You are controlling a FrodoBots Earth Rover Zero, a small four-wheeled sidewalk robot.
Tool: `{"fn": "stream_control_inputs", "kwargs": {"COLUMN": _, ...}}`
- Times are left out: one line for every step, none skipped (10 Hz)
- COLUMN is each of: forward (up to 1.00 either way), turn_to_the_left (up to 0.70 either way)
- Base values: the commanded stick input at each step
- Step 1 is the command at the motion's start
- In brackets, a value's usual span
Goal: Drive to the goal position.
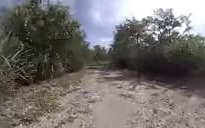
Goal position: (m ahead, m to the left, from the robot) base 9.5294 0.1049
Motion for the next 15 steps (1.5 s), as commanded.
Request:
{"fn": "stream_control_inputs", "kwargs": {"forward": 0.85, "turn_to_the_left": 0.0}}
{"fn": "stream_control_inputs", "kwargs": {"forward": 0.85, "turn_to_the_left": 0.0}}
{"fn": "stream_control_inputs", "kwargs": {"forward": 0.85, "turn_to_the_left": 0.0}}
{"fn": "stream_control_inputs", "kwargs": {"forward": 0.85, "turn_to_the_left": 0.0}}
{"fn": "stream_control_inputs", "kwargs": {"forward": 0.85, "turn_to_the_left": 0.0}}
{"fn": "stream_control_inputs", "kwargs": {"forward": 0.85, "turn_to_the_left": 0.0}}
{"fn": "stream_control_inputs", "kwargs": {"forward": 0.85, "turn_to_the_left": 0.0}}
{"fn": "stream_control_inputs", "kwargs": {"forward": 0.85, "turn_to_the_left": 0.0}}
{"fn": "stream_control_inputs", "kwargs": {"forward": 0.85, "turn_to_the_left": 0.0}}
{"fn": "stream_control_inputs", "kwargs": {"forward": 0.85, "turn_to_the_left": 0.0}}
{"fn": "stream_control_inputs", "kwargs": {"forward": 0.85, "turn_to_the_left": 0.0}}
{"fn": "stream_control_inputs", "kwargs": {"forward": 0.85, "turn_to_the_left": 0.0}}
{"fn": "stream_control_inputs", "kwargs": {"forward": 0.85, "turn_to_the_left": 0.0}}
{"fn": "stream_control_inputs", "kwargs": {"forward": 0.85, "turn_to_the_left": 0.0}}
{"fn": "stream_control_inputs", "kwargs": {"forward": 0.85, "turn_to_the_left": 0.0}}
